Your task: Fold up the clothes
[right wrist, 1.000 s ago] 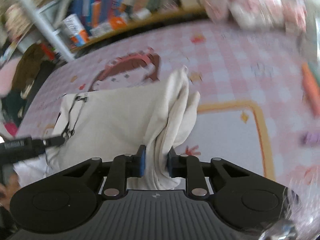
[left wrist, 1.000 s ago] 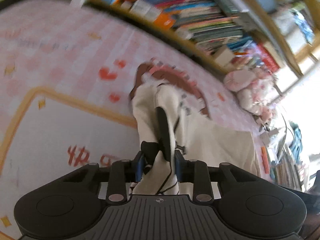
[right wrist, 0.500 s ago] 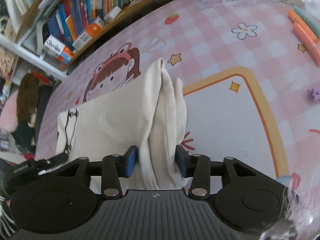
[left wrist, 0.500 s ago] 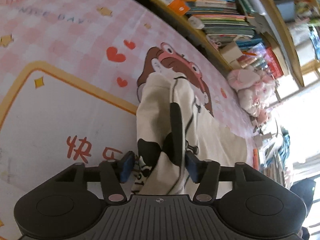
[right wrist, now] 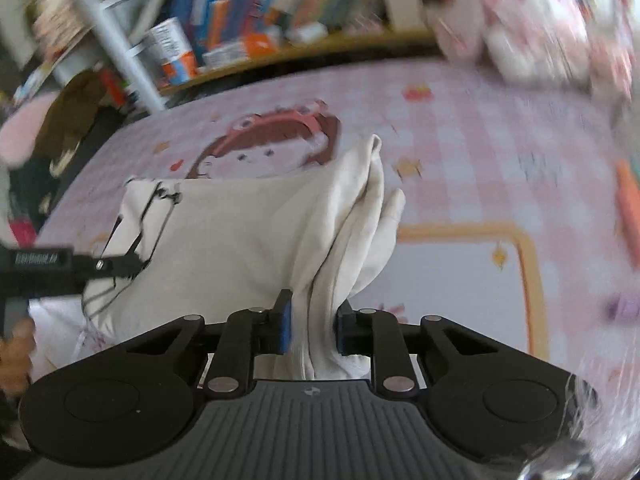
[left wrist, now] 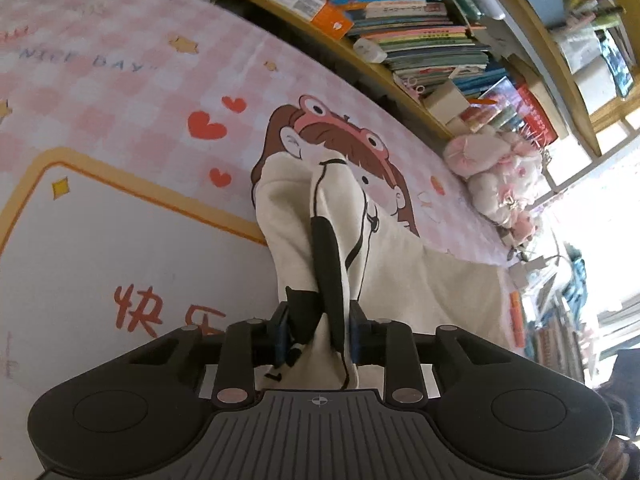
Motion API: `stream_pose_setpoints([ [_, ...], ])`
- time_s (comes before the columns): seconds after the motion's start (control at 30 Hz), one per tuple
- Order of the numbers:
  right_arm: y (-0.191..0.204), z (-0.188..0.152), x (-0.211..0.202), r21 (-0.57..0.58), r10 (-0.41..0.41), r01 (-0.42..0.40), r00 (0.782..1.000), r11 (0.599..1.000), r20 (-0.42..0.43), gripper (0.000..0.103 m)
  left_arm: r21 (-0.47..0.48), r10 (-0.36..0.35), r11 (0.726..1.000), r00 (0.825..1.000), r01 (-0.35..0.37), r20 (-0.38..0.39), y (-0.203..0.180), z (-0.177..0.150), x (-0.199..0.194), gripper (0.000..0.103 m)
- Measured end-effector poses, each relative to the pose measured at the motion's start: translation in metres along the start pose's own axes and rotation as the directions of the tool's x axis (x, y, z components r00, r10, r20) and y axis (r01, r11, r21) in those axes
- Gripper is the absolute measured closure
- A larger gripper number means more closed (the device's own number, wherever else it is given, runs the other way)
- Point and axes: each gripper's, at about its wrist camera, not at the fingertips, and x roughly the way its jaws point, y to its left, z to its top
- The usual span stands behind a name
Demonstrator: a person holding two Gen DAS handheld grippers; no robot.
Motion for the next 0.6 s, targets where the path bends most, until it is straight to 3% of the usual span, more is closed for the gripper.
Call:
stream_pose_setpoints([
  [0.17,-0.020,0.003,0.004,0.151,0.016,-0.010,0.999,0.989,-0.042,0.066,-0.026,-0.019,1.000,0.999,0.018,-0.033,0.008,0.004,0.004,0.067],
  [0.33,-0.030,0.005,0.007,0.239,0.058,-0.042,0.996,0.970,-0.061,0.061,-0.054,-0.037,0.998,0.998,0.034,-0.050,0.015,0.004,0.009,0.064],
  [0.43,-0.030,0.007,0.014,0.254,0.119,-0.096,0.990,0.962,-0.075,0.061,-0.048,-0.046,0.998,0.998,0.044,-0.034,0.014,0.003,0.012,0.069],
  [0.6,-0.028,0.011,0.022,0.259,0.149,-0.122,0.985,0.958,-0.090,0.079,-0.051,-0.060,0.997,0.998,0.059,-0.030,0.017,0.005,0.013,0.077],
])
